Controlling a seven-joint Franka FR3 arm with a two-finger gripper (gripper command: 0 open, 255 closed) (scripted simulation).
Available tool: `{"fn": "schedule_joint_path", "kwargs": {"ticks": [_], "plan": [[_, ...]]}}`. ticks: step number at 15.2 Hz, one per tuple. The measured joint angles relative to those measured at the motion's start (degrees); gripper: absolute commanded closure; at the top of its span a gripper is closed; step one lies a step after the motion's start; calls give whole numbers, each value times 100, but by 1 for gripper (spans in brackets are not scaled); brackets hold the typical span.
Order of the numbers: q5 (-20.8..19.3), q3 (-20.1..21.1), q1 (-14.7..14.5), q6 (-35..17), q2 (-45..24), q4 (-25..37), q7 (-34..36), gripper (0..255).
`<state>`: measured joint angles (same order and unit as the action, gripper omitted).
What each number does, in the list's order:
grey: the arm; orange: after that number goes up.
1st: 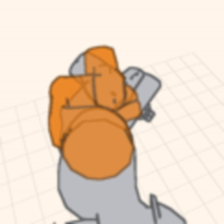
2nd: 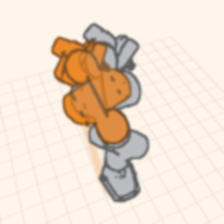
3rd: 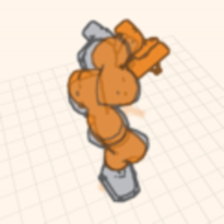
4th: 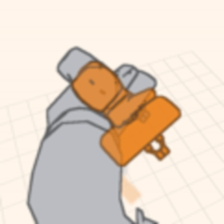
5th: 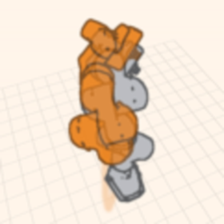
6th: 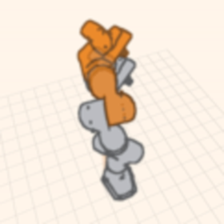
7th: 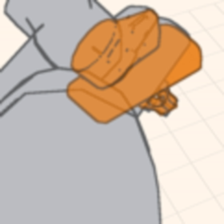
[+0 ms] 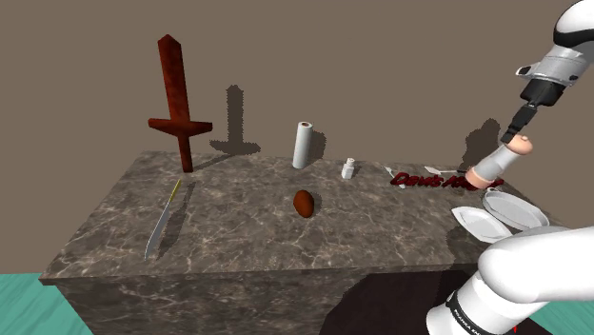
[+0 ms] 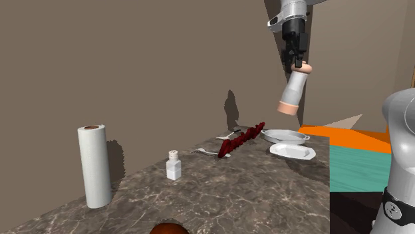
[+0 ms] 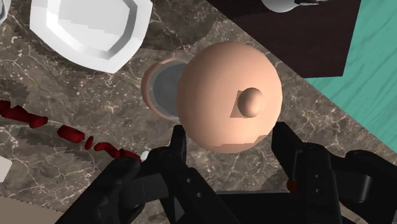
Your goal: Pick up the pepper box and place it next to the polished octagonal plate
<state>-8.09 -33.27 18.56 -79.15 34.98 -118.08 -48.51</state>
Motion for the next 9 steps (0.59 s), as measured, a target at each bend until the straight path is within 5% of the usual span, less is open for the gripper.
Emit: {"fn": "schedule_joint_path", "kwargs": {"ticks": [9], "plan": [[-131, -109, 82, -650, 142, -784, -30, 255]]}}
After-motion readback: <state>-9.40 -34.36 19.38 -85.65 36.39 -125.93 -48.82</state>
